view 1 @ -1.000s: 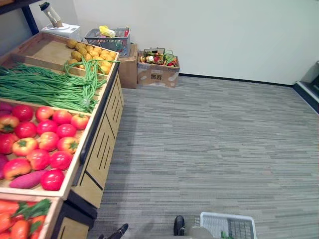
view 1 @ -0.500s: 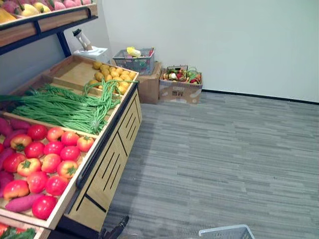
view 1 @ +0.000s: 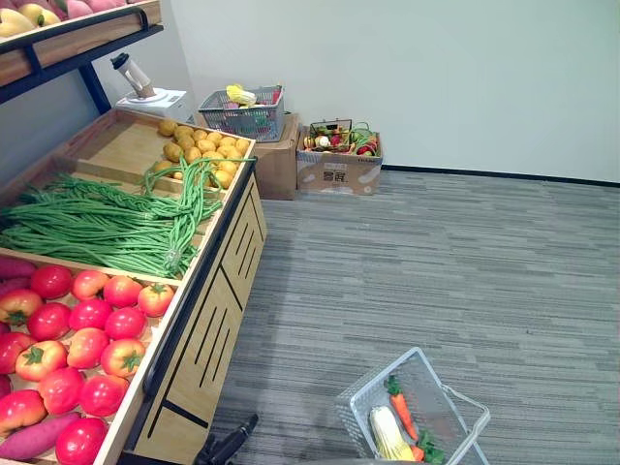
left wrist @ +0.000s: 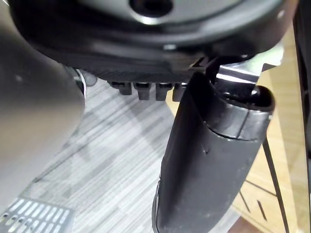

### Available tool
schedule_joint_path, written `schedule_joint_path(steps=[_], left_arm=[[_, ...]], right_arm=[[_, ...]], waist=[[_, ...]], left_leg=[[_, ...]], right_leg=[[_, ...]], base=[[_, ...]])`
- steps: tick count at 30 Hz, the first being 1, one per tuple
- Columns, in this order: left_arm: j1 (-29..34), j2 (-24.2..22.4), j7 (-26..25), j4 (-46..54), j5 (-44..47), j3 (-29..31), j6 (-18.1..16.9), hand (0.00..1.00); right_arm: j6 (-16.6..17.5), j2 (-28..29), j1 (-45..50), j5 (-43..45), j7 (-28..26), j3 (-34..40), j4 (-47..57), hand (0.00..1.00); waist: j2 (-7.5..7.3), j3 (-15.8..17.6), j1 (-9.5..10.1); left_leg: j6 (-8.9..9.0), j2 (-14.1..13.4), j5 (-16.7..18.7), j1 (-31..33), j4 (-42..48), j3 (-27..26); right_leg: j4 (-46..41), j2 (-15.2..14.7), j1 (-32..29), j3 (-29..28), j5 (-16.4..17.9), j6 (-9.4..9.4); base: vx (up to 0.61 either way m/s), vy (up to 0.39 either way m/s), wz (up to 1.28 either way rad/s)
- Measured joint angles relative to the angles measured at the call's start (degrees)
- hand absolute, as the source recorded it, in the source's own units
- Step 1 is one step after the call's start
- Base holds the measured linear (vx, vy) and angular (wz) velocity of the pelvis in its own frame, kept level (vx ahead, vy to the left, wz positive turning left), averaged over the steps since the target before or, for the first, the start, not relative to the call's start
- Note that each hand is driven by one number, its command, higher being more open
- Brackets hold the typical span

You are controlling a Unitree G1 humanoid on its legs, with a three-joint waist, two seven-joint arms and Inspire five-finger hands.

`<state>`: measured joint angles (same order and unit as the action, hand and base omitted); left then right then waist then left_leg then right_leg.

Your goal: Pick vegetable in the basket

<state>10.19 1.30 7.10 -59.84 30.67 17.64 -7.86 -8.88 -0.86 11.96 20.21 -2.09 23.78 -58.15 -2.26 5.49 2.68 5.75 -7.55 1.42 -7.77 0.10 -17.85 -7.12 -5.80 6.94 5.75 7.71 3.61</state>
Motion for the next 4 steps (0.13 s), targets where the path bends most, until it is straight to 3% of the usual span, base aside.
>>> schedule_joint_path(steps=[4], left_arm=[[0.05, 0.18, 0.15, -0.11, -0.14, -1.24, 1.08, 1.0]], right_arm=[[0.26, -0.51, -0.03, -0.11, -0.2, -0.15, -0.03, 0.0]], waist=[[0.52, -0.19, -0.01]], left_leg=[[0.25, 0.5, -2.32, -1.87, -4.34, -0.75]], right_leg=[[1.09, 0.31, -0.02, -0.23, -0.09, 0.11]], base=[[-0.06, -0.011, -0.09]])
